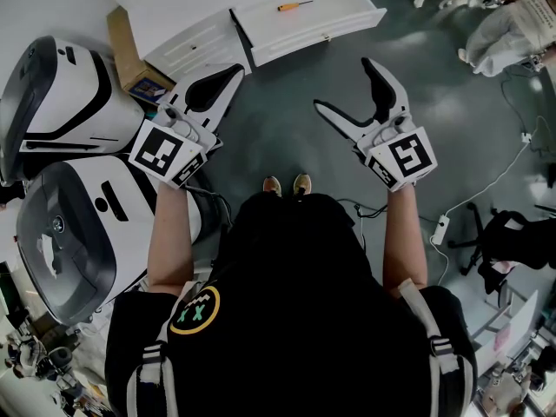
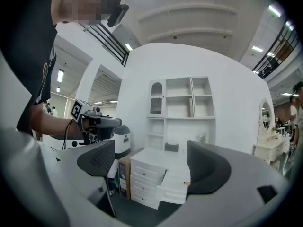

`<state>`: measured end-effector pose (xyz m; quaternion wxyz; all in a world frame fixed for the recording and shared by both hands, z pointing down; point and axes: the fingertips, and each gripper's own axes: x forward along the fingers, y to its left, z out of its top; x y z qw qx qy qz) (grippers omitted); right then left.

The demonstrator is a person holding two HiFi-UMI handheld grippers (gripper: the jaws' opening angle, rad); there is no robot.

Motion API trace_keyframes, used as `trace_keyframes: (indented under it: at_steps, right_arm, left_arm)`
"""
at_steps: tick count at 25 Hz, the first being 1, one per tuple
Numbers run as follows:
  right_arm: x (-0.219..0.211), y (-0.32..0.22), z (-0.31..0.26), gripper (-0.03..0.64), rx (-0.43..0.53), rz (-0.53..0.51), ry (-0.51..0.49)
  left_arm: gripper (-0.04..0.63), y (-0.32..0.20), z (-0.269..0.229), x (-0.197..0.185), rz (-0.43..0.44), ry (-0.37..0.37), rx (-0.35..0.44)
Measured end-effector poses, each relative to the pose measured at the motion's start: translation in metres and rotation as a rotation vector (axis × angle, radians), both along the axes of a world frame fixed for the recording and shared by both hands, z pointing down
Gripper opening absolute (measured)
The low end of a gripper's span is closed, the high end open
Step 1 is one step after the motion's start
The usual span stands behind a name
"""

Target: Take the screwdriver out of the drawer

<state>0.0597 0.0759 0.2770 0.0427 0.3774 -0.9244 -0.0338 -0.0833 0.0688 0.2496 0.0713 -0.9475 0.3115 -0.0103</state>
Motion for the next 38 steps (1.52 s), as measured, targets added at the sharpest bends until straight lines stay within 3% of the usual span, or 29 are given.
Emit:
trace_keyframes:
  at_steps: [12, 25, 38]
  right_arm:
    - [0.004, -0.005, 0.003, 0.580, 0.000, 0.003, 0.001]
    - [0.015, -0.010, 0.008, 0.584, -0.001, 0.015, 0.018]
    - [0.043, -0.023, 0.013, 0.584, 0.002, -0.035, 0.006]
  left_arm:
    - [0.017, -0.004, 0.002, 0.004, -0.003, -0.004, -0.007]
    - [0.017, -0.008, 0.004, 0.012, -0.008, -0.008, -0.006]
    - [0.017, -0.018, 0.004, 0.040, -0.048, -0.022, -0.005]
